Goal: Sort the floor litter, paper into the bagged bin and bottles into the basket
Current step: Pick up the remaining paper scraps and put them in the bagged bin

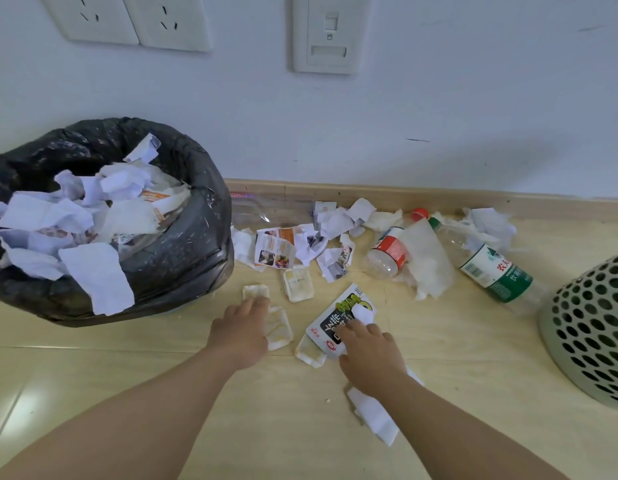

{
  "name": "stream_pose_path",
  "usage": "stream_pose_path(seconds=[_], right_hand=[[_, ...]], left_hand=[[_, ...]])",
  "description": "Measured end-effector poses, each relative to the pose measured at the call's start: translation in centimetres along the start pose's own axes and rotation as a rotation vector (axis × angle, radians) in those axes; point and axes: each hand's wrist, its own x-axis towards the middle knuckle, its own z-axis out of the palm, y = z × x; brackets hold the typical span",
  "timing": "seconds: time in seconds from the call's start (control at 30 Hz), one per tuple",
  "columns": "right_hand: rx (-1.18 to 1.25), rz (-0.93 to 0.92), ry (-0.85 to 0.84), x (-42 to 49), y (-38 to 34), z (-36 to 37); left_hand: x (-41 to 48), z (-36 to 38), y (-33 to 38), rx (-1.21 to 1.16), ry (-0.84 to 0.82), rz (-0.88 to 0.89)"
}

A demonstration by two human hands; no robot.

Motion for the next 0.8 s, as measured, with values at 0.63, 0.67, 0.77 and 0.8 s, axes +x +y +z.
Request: stream_pose_path(seconds=[0.63, 0.67, 0.77, 0.8], right_hand=[[-0.203, -0.200, 0.173, 1.4, -2.8, 0.5], [-0.185, -0.156, 0.188, 1.5, -2.5, 0.1], [-0.144, -0.086, 0.153, 1.2, -1.0, -0.2], [-0.152, -0.062, 0.099, 1.1, -0.3, 0.0]], left_hand=[[0.6, 0.5, -1.4, -0.118, 0.120, -0.068], [0.6, 0.6, -1.5, -0.135, 0.111, -0.055], [0.4, 0.8, -1.6, -0.226, 0.103, -0.004], [0.3, 0.8, -1.5, -0.264, 0.099, 0.009]])
